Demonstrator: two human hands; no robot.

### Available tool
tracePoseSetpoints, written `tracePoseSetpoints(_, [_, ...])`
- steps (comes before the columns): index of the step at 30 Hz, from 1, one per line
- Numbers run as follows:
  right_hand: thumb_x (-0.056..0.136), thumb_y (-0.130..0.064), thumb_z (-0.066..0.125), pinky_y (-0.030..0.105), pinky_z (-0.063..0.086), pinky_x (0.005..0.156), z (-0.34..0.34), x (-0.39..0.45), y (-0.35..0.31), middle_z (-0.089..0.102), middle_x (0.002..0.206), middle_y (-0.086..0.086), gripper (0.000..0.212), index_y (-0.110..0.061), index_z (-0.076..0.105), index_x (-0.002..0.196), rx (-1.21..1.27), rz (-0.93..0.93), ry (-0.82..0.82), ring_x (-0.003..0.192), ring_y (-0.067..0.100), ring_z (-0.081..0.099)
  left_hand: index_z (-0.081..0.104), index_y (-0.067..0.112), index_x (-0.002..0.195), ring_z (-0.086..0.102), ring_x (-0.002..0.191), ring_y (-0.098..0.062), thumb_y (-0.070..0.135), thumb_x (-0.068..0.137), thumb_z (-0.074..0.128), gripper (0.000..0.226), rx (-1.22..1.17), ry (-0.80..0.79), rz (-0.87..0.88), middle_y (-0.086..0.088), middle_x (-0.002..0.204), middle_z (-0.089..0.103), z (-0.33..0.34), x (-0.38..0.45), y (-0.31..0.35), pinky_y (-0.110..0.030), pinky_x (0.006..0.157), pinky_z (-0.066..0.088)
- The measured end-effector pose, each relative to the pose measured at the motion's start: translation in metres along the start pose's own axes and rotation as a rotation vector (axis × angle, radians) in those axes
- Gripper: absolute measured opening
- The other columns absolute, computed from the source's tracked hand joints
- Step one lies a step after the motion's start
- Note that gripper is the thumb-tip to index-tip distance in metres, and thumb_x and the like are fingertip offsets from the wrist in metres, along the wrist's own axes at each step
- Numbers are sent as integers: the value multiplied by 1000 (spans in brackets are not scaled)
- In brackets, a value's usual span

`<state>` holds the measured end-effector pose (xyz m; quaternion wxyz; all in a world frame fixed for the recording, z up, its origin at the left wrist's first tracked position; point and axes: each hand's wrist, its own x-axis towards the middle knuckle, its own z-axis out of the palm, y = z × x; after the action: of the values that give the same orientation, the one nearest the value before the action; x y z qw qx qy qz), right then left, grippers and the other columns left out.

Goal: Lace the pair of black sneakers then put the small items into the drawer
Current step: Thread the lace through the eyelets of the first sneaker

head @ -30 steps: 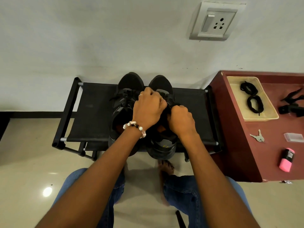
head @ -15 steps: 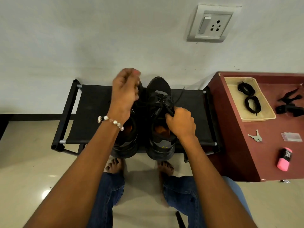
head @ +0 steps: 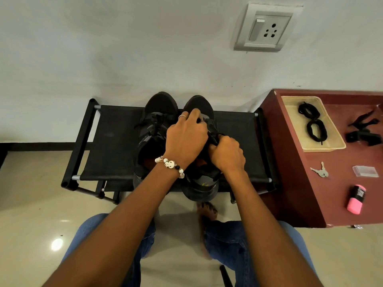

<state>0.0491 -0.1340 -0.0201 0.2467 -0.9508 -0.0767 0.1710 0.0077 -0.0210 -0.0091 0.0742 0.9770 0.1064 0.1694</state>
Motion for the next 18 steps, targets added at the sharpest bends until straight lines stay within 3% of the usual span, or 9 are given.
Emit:
tracePoseSetpoints(3, [91,-39,50,41,48,75,0,0,-1,57,109,12,35,-12,61,111,-21,-14,9,90,35,57,69,11,90,52,101,-18,28,91,56,22,-299,-23,-125,-3,114,54,-3,3,-8,-28,61,42])
tracePoseSetpoints(6, [91,-37,50,42,47,77,0,1,-2,57,110,13,36,-10,61,112,-35,-4,9,96,40,58,68,7,82,59,92,-19,22,91,55,21,-697,12,-299,-8,94,65,-18,7,-18,-39,78,50])
tracePoseSetpoints(9, [90,-32,50,43,48,76,0,0,-3,56,109,14,32,-8,60,109,-38,-11,8,95,41,58,60,12,82,68,81,-21,15,99,48,21,-1317,32,-540,-5,82,70,-35,8,-21,-25,65,53])
tracePoseSetpoints(12, [89,-30,50,43,47,75,0,0,-3,55,108,13,29,-8,59,106,-43,-17,5,95,41,57,53,13,82,65,71,-20,14,102,43,23,-1613,15,-618,-1,72,64,-36,8,-18,-25,64,51])
tracePoseSetpoints(14, [88,-30,51,43,49,76,0,1,-2,56,108,13,29,-8,59,105,-40,-17,2,94,40,58,54,12,88,58,65,-15,15,101,46,16,-1625,19,-624,1,70,59,-28,10,-14,-29,69,51])
tracePoseSetpoints(15, [88,-30,51,43,49,76,0,1,-2,56,108,13,29,-8,59,106,-39,-16,1,94,40,58,55,11,93,56,65,-10,15,100,49,10,-1510,26,-569,3,73,58,-24,11,-13,-28,71,51])
tracePoseSetpoints(16, [89,-31,51,42,49,75,0,2,-2,56,108,13,30,-9,60,106,-42,-17,1,94,40,58,56,11,99,56,68,-5,15,98,54,5,-1335,15,-484,6,78,59,-20,11,-13,-23,74,50])
tracePoseSetpoints(18, [90,-33,51,41,47,74,1,3,-1,56,109,13,31,-9,60,108,-46,-20,1,95,40,58,62,14,107,55,81,-1,17,90,65,17,-890,-25,-263,6,93,59,-12,10,-14,-10,79,42])
